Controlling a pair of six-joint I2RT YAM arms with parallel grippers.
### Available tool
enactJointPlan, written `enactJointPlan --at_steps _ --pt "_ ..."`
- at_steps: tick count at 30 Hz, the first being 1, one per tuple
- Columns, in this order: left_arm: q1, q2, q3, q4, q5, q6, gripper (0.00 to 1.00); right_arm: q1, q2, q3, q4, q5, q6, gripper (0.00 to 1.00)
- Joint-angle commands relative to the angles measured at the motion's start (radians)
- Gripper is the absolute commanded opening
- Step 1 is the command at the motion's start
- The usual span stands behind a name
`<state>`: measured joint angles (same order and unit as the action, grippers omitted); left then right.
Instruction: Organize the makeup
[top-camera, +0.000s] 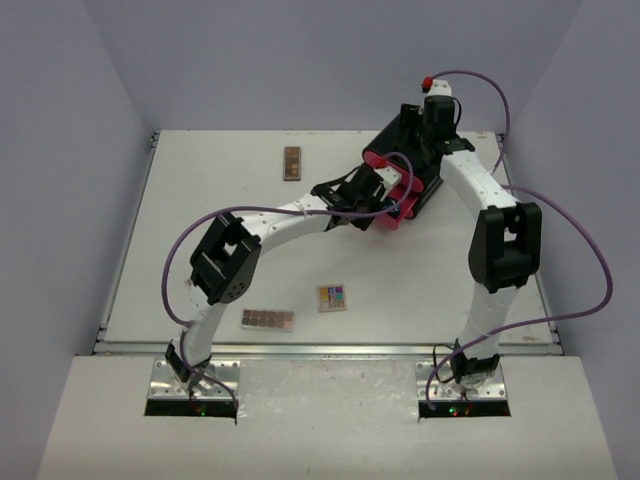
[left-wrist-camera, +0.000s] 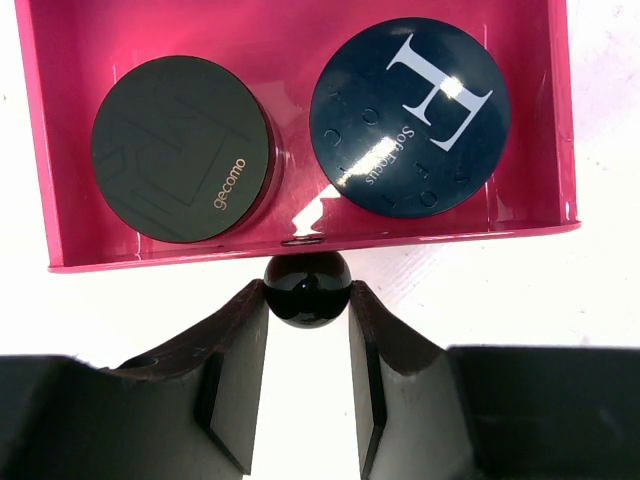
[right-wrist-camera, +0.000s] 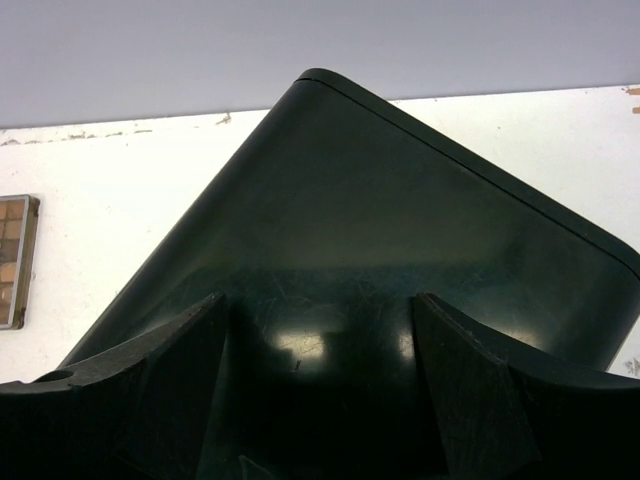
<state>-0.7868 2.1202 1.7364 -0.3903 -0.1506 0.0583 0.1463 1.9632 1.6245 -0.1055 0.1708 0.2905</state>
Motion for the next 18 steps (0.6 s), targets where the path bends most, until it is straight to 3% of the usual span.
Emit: enactJointPlan --at_steps 1,13,18 --pt "-0.003 0.051 0.111 0.136 -0.039 0.029 0.00 0.001 0.016 -0.061 -0.103 -0.042 0.015 0.76" --pt "-0.008 0.265 0.354 0.265 -0.120 0.050 0.00 0.001 0.040 -0.100 -0.082 -0.075 0.053 0.76" --pt "-0.013 0.314 0.392 0.317 -0.185 0.040 0.17 0.001 0.043 -0.110 -0.075 -0.081 0.057 0.76"
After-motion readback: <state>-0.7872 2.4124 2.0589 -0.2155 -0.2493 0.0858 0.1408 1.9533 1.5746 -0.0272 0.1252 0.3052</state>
